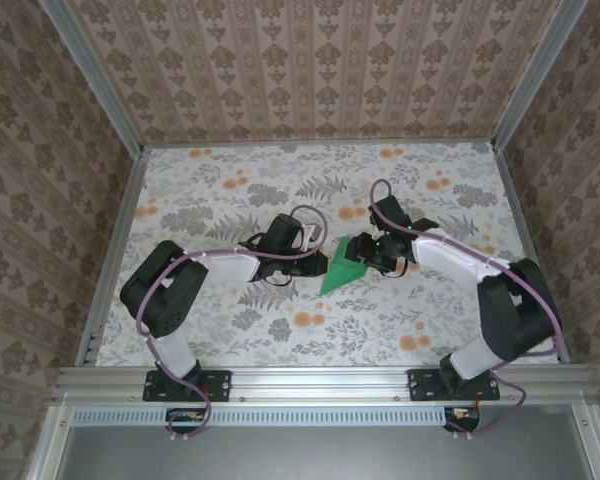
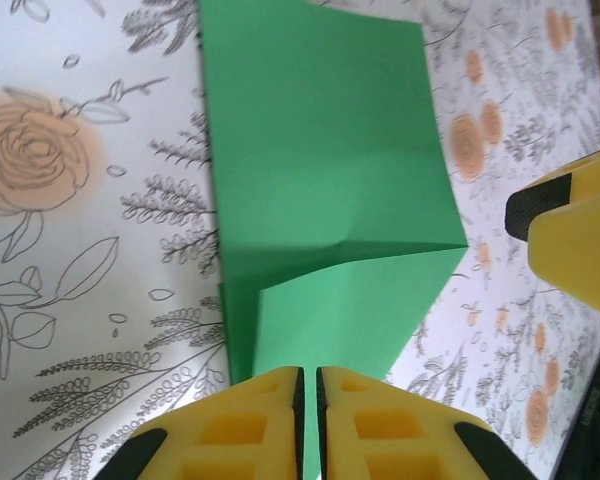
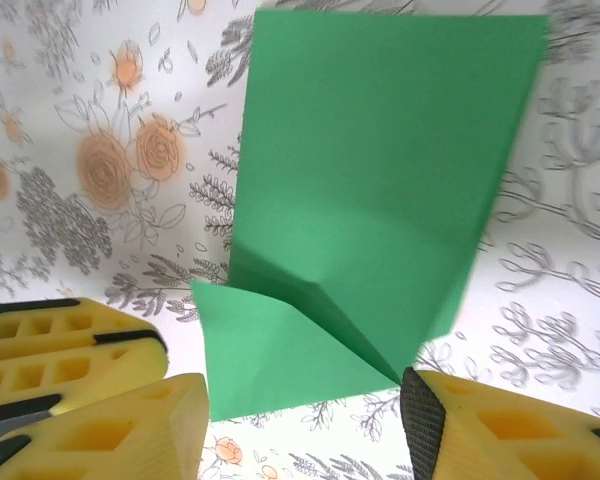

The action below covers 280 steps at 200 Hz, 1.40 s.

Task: Fold a paper plane with a square sheet of paper (pick it up from the middle)
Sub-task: Fourth fold the wing at the center of the table.

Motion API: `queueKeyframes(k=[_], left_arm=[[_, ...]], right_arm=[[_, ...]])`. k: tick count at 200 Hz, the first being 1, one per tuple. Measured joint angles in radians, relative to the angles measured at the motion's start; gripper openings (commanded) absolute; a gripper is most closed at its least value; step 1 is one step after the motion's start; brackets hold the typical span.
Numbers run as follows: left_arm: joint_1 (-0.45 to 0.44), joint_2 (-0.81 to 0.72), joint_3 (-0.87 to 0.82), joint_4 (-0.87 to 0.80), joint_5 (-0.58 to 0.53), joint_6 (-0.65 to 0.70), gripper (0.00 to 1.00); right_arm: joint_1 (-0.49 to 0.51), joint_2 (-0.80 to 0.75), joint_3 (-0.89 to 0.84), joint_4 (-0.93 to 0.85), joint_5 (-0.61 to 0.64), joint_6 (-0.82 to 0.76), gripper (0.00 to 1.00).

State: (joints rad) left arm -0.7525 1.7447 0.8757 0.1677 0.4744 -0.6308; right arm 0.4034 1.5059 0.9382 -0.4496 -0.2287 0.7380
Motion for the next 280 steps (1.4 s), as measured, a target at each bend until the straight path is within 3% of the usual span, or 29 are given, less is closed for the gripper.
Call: queueKeyframes(k=[37,102,192,223,280], left_arm=[[-0.011,-0.011,-0.008,0.005,-0.003,0.008,0.18],[-0.027,-0.015,-0.031,0.026,-0.012,0.023,0.26],[-0.04,-0.017,-0.056,0.076,-0.027,0.112,0.42],[-0.061,-0.018,-0.066,0.087,-0.054,0.186,0.46],[-0.111,-0.018,-0.077,0.103,-0.141,0.332,0.44]], right_arm=[[-0.033,-0.053,-0.1,0.045,0.0,0.045,0.57],[-0.034,0.021,-0.13,0.159,-0.121,0.108,0.48],[-0.033,0.068,-0.121,0.222,-0.209,0.159,0.14],[-0.033,0.074,-0.09,0.212,-0.219,0.176,0.12],[-0.033,0.092,-0.051,0.18,-0.229,0.215,0.12]])
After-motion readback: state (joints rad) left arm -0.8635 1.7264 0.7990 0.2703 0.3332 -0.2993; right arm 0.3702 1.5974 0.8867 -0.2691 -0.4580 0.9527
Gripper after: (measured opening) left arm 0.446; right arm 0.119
